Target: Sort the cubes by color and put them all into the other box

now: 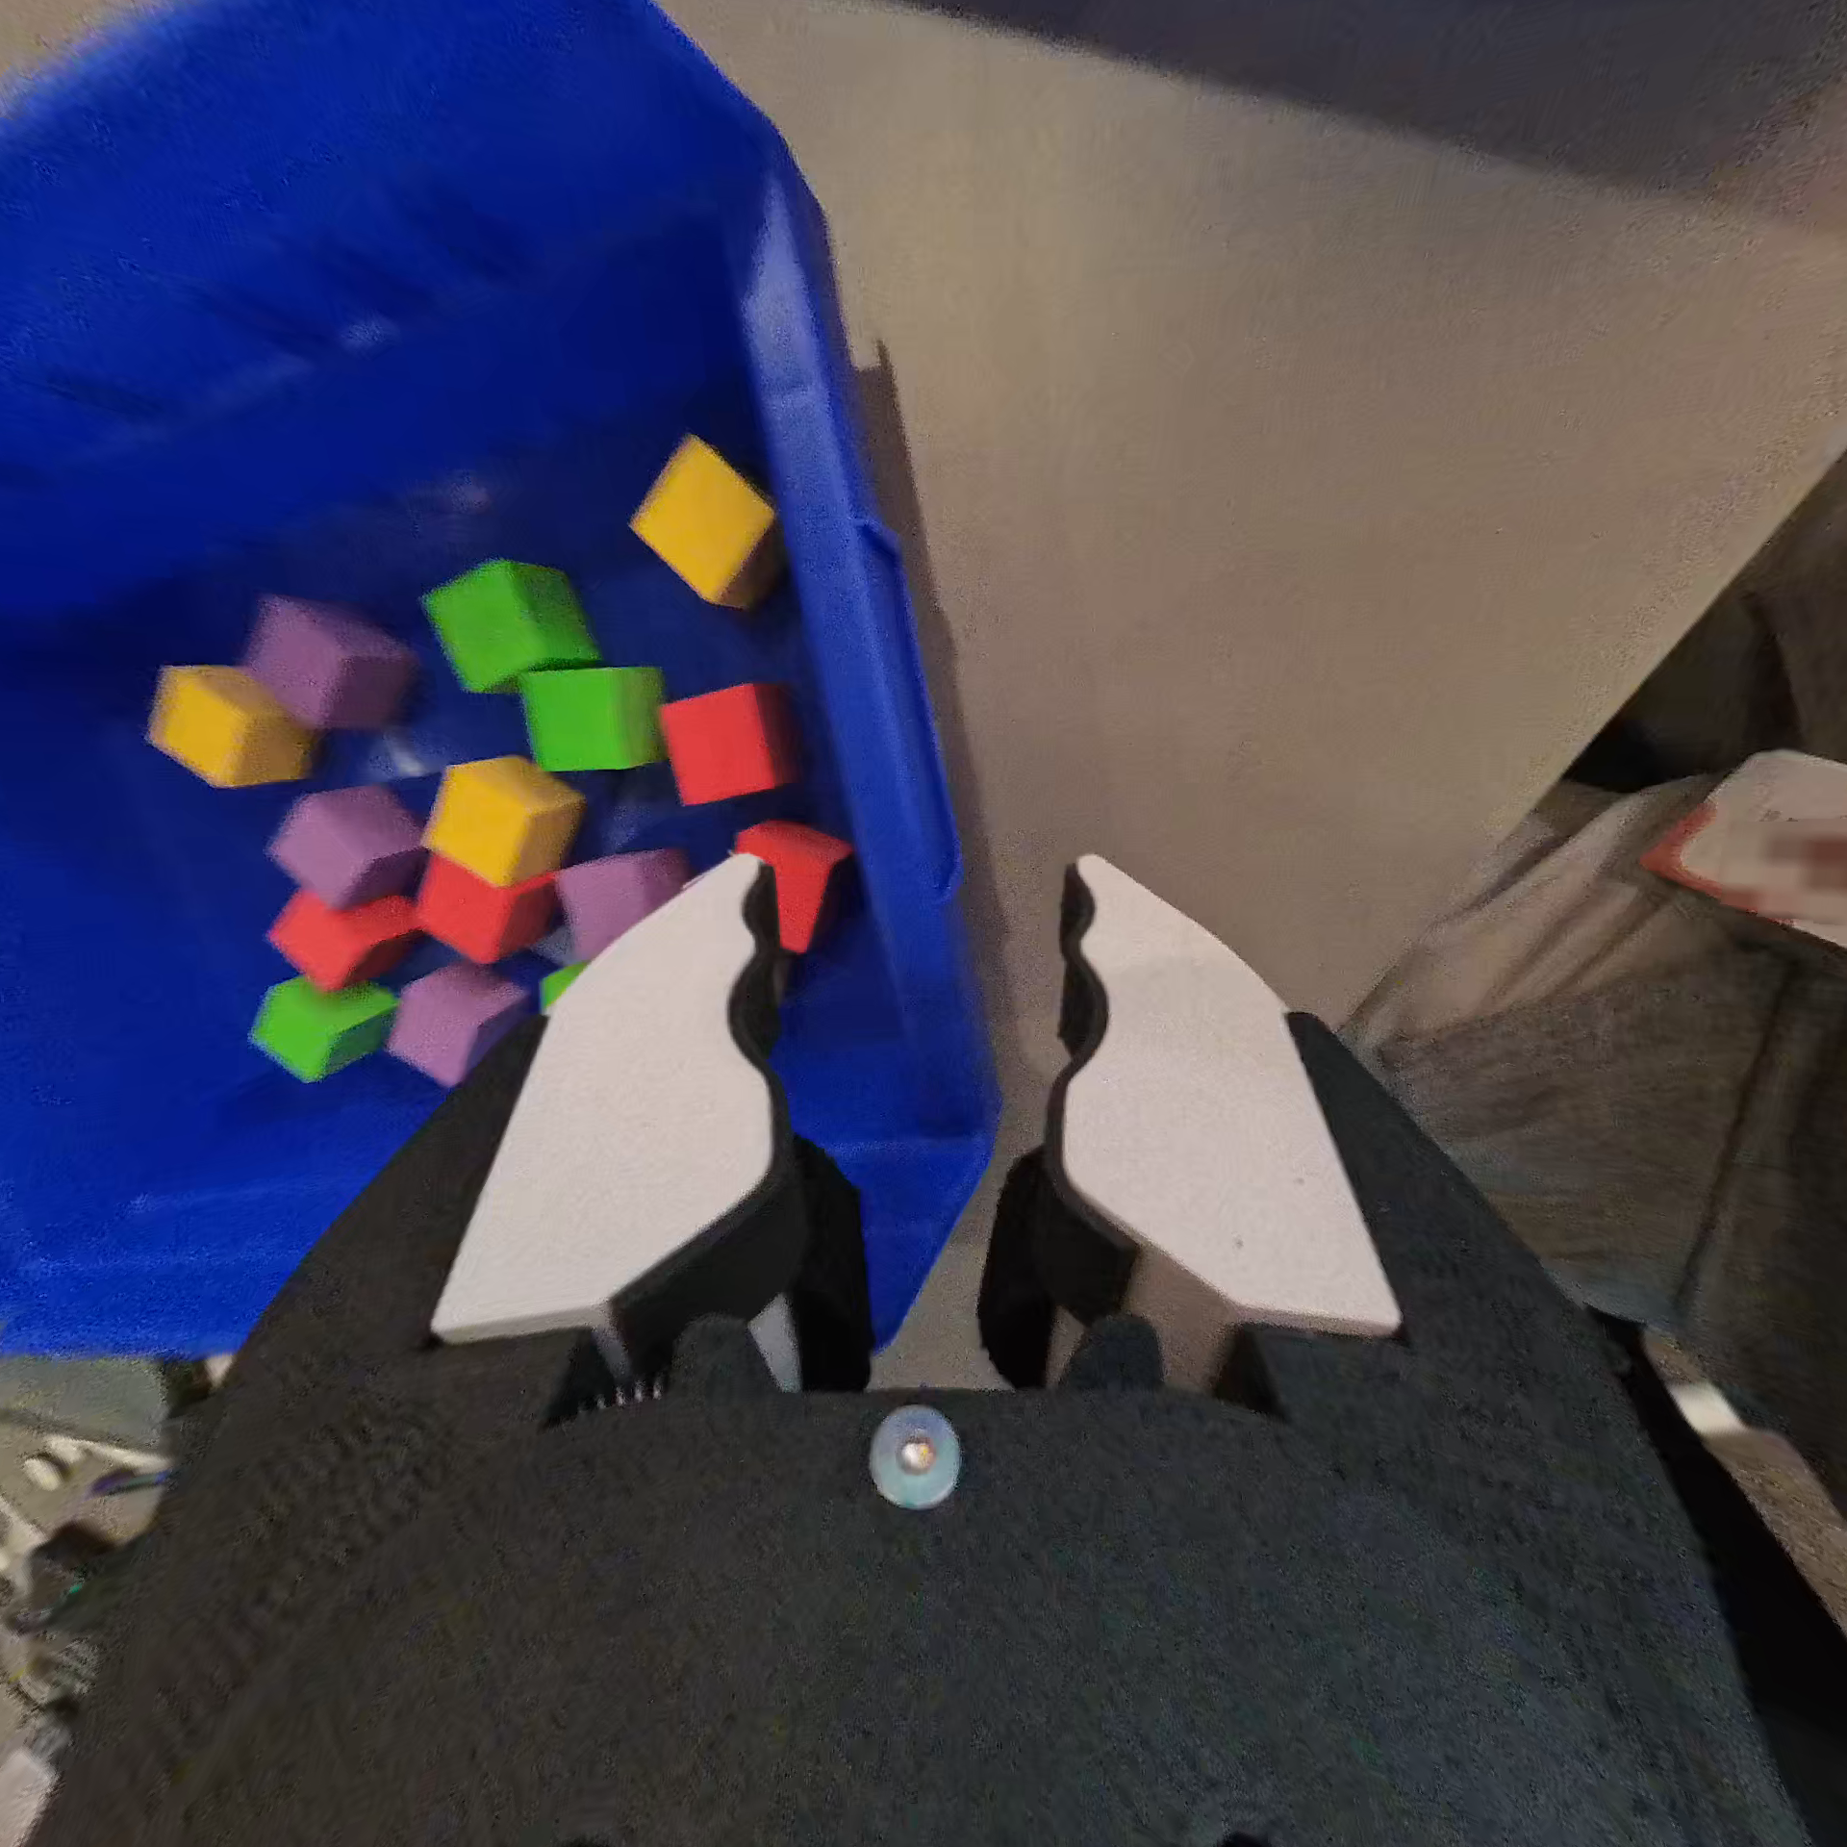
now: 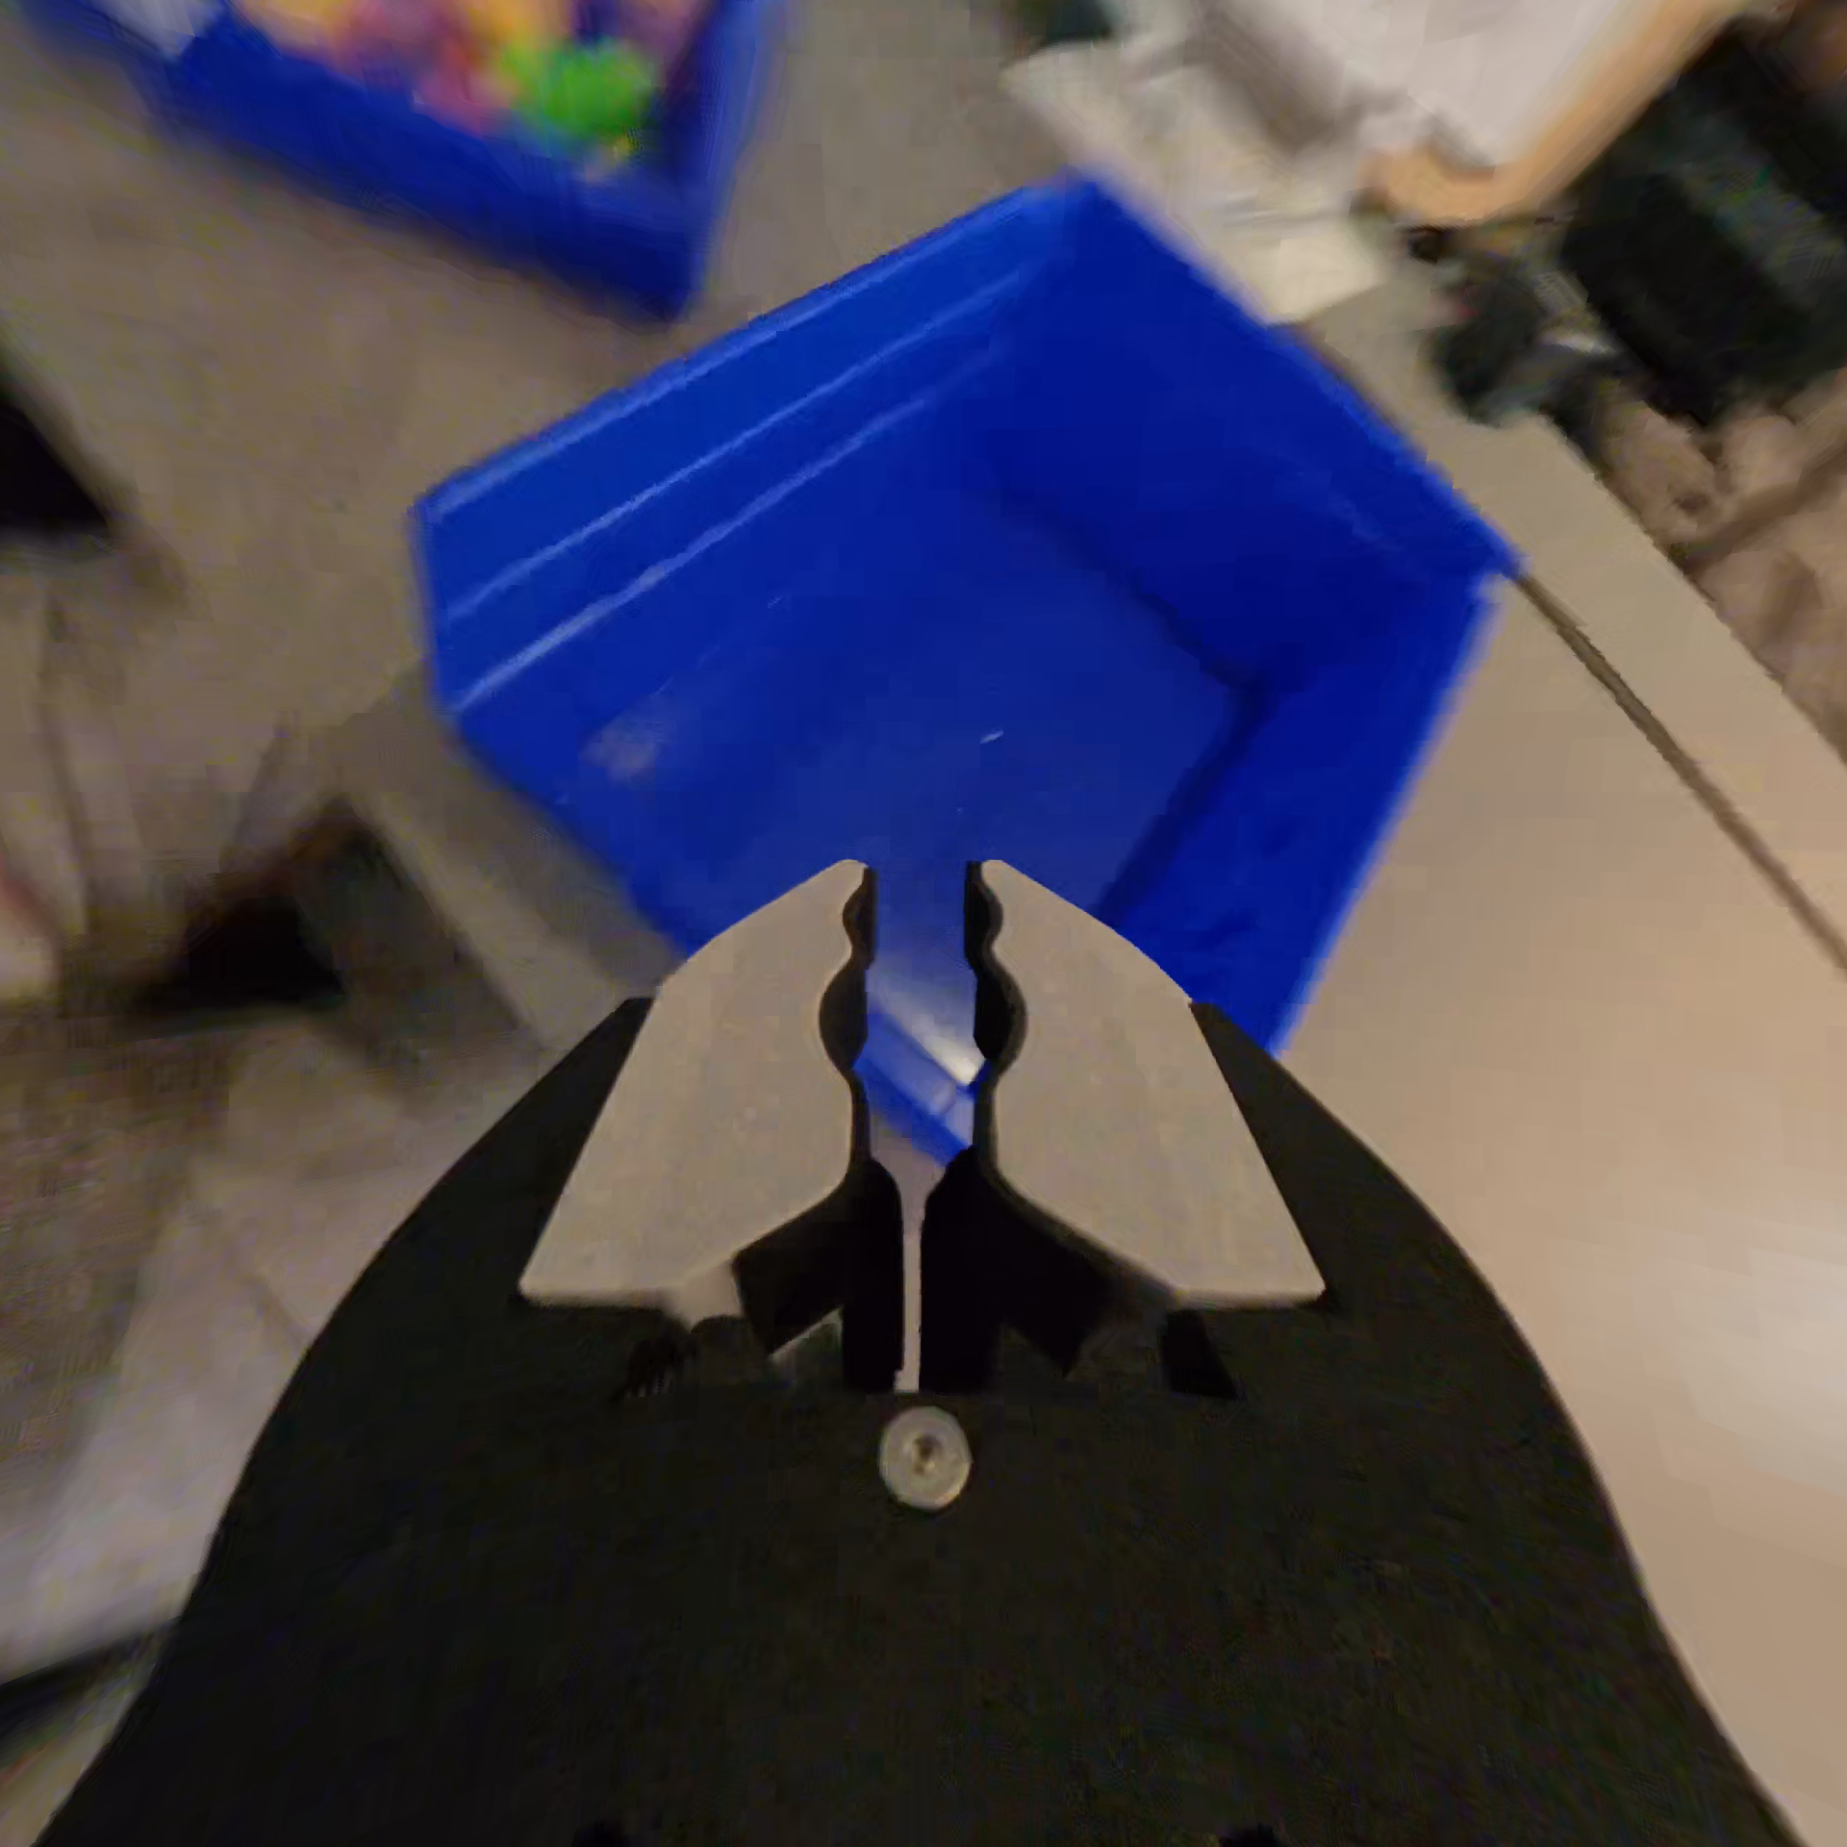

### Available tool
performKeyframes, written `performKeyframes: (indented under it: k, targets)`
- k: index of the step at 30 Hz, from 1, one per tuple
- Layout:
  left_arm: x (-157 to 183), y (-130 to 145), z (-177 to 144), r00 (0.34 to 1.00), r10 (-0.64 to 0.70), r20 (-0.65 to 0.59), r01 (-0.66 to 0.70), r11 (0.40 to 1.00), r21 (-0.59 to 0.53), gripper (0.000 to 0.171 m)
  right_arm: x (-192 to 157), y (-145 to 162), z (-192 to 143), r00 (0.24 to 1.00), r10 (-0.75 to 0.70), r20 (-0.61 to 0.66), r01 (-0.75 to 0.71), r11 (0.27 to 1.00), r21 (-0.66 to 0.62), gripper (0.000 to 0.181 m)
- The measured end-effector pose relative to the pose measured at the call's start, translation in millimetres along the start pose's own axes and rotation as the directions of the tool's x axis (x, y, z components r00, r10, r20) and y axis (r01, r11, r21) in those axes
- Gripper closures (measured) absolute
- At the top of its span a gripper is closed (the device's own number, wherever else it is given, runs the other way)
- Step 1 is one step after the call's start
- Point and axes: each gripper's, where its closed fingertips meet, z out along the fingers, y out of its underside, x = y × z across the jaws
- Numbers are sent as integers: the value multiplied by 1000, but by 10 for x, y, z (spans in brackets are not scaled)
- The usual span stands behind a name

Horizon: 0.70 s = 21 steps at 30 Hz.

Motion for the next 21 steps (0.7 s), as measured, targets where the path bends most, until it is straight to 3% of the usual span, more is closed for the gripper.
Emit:
performKeyframes:
  k: [3,7,12,17,21]
  targets:
    - [22,-47,205,998,-14,-53,12,999,-36,113,-308,127,43,920,-330,211,360,925,-123,162]
    - [-10,38,401,997,-22,-68,12,990,-144,113,-386,300,183,773,-446,450,581,782,-224,151]
    - [-25,140,488,997,-27,-74,7,967,-255,113,-412,516,366,655,-411,633,692,664,-284,145]
    - [-16,187,573,997,-2,-81,-27,934,-356,131,-437,719,510,599,-359,716,738,595,-319,153]
    - [-29,157,601,995,-50,-91,15,935,-354,143,-478,758,557,623,-288,727,695,630,-346,158]
